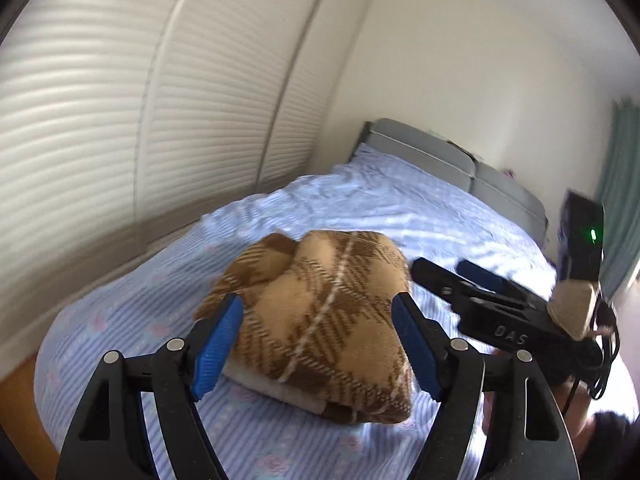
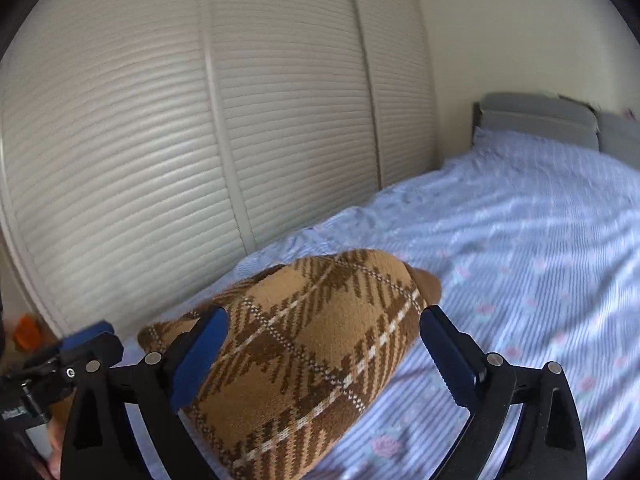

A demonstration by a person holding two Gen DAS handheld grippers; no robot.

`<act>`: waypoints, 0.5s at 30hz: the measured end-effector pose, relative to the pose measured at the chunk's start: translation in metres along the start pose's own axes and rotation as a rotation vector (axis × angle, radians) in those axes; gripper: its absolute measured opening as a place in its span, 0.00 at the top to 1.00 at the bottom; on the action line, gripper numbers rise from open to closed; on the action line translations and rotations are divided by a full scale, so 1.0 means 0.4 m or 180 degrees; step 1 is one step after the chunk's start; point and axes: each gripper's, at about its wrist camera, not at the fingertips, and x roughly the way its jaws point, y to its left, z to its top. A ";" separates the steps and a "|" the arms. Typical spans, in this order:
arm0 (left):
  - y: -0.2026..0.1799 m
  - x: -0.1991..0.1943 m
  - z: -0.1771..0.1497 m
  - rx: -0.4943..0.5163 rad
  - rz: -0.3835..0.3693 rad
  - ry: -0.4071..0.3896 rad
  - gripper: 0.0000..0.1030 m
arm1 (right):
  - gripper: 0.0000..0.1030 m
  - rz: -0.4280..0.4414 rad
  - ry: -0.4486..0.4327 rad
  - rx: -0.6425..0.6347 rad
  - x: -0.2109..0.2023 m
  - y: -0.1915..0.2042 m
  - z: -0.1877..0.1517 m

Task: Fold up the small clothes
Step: 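Carry the folded sweater to the bed corner and open both grippers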

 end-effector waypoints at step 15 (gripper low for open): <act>0.037 0.156 -0.062 -0.0073 0.0183 0.0565 0.20 | 0.06 -0.0011 0.0748 -0.0436 0.167 0.005 -0.100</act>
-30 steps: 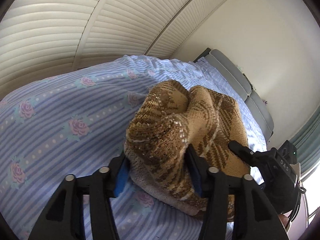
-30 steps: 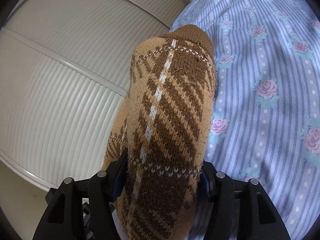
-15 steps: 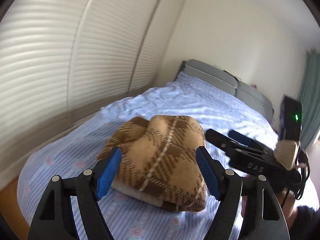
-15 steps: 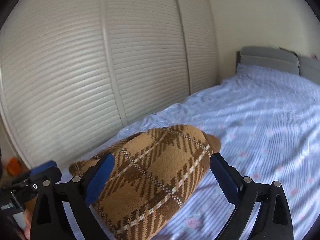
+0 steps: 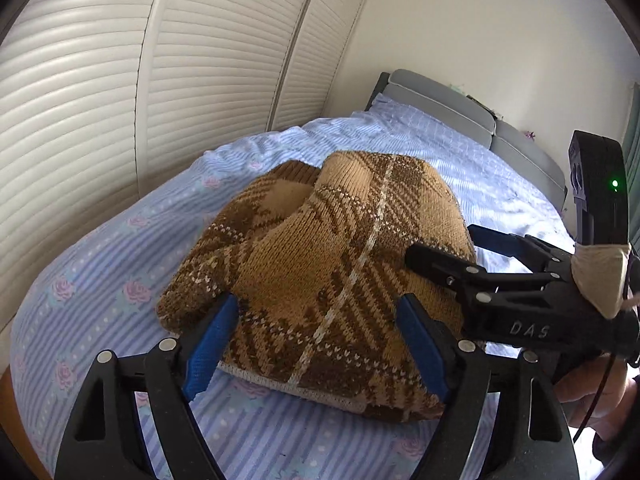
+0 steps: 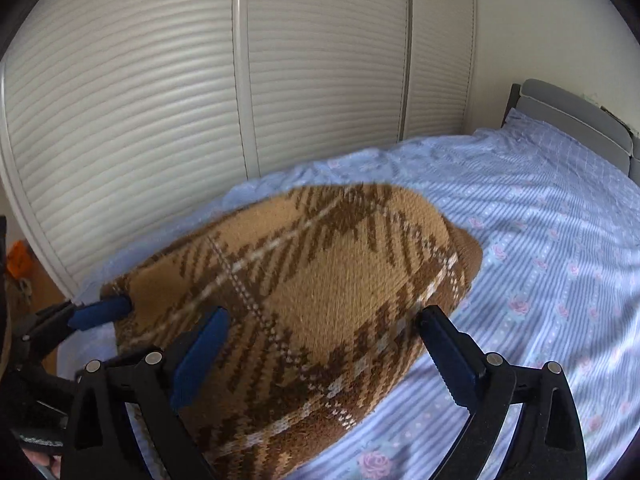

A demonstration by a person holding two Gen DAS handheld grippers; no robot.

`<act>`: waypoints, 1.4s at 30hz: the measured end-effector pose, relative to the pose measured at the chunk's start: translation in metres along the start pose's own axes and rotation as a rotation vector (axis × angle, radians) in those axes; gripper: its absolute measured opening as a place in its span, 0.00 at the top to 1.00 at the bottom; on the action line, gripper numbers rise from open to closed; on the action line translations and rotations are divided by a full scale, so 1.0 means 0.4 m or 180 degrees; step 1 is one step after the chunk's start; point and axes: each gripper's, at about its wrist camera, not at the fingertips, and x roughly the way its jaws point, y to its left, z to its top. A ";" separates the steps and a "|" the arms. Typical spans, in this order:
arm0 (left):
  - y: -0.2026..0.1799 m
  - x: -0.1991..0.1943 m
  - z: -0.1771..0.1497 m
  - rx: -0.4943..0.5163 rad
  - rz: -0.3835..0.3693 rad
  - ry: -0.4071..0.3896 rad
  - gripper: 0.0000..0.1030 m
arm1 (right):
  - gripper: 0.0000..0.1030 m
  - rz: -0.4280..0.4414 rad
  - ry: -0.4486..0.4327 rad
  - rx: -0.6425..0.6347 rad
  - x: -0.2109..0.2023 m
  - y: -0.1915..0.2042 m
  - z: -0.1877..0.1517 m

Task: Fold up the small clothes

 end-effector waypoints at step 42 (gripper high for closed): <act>-0.852 -0.774 -0.366 0.1144 -0.0298 0.0063 0.00 | 0.02 -0.2329 -0.0559 0.1518 -1.458 -0.131 -0.716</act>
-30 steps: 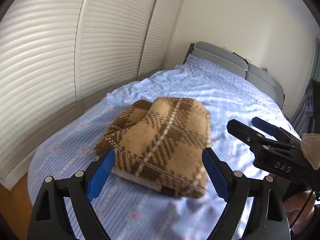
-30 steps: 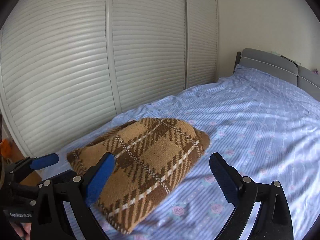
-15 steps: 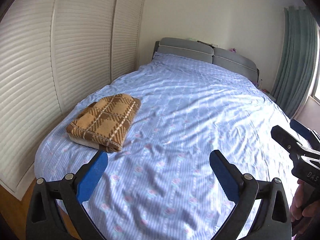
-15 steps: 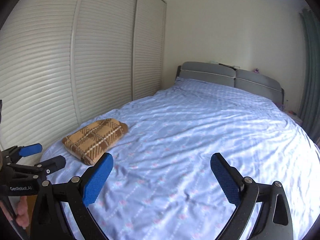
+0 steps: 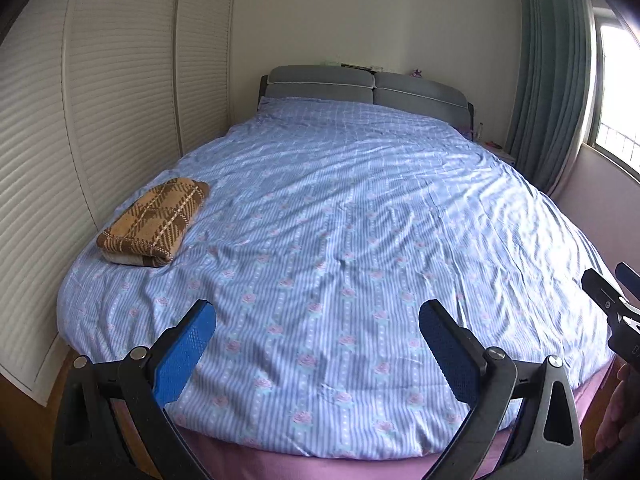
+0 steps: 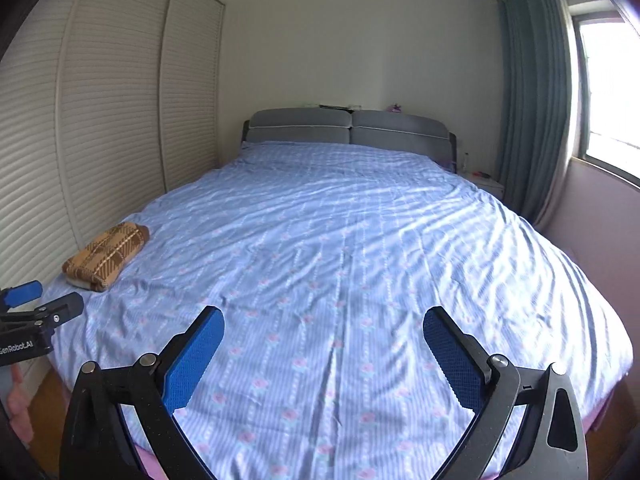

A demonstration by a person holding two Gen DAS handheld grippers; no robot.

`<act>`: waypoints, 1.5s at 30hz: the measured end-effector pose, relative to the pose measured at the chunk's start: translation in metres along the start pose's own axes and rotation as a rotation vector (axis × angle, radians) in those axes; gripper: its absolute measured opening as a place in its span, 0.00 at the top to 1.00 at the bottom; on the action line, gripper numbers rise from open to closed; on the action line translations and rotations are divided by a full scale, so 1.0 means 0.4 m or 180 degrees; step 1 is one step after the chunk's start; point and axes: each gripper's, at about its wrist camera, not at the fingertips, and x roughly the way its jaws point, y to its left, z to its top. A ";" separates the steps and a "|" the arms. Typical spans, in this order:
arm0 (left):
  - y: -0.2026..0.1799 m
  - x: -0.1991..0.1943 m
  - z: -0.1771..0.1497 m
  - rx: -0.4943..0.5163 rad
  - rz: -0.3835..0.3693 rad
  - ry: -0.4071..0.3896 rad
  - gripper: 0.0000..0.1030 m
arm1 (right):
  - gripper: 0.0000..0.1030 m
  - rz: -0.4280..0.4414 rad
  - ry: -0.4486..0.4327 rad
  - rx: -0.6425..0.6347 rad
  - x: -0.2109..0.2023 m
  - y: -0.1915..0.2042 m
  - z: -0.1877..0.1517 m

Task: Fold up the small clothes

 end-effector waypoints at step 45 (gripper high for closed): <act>-0.101 -0.100 -0.078 0.0264 0.0029 0.0020 0.00 | 0.02 -0.0370 0.0030 0.0292 -0.158 -0.161 -0.092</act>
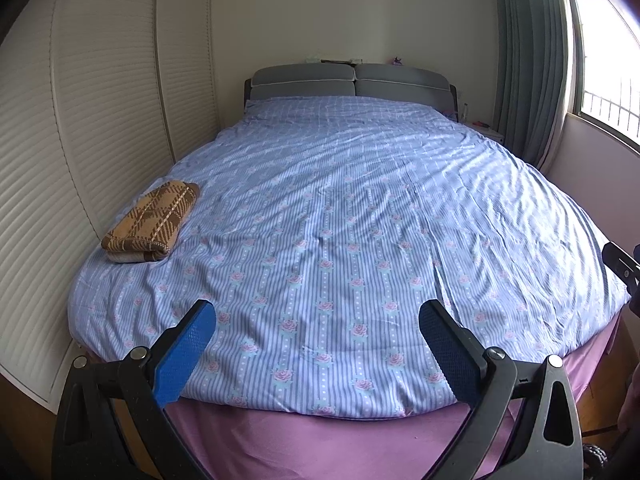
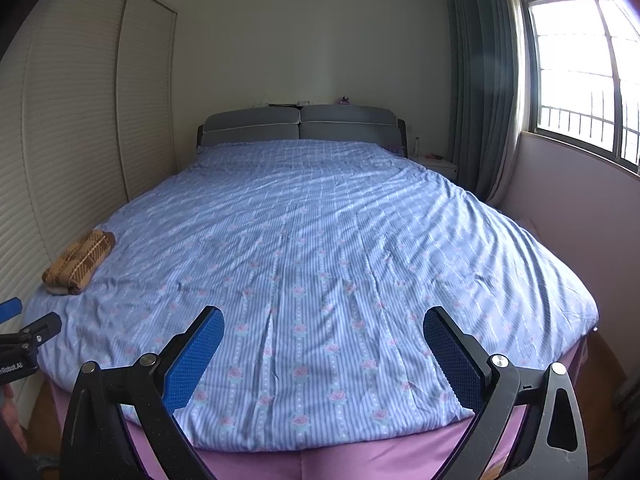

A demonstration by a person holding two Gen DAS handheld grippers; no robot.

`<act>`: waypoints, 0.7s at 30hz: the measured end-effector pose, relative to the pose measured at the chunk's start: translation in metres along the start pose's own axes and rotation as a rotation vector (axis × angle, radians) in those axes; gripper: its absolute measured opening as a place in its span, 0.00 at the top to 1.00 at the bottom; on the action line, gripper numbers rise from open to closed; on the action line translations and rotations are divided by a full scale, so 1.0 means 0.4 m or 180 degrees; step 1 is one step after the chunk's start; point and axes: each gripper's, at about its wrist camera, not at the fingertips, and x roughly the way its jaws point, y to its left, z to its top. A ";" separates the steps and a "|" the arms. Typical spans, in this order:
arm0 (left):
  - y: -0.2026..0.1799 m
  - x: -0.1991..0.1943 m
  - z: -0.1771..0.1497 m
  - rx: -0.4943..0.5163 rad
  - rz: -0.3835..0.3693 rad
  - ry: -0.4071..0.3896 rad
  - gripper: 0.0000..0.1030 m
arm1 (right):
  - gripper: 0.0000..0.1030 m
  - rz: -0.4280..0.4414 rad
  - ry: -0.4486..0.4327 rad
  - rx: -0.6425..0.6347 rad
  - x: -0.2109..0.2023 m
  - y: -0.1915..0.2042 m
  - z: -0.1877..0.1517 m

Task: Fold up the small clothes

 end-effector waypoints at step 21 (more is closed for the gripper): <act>0.002 -0.001 0.001 -0.0006 0.0009 -0.0018 0.00 | 0.02 0.0031 -0.0028 0.0012 -0.007 0.003 0.001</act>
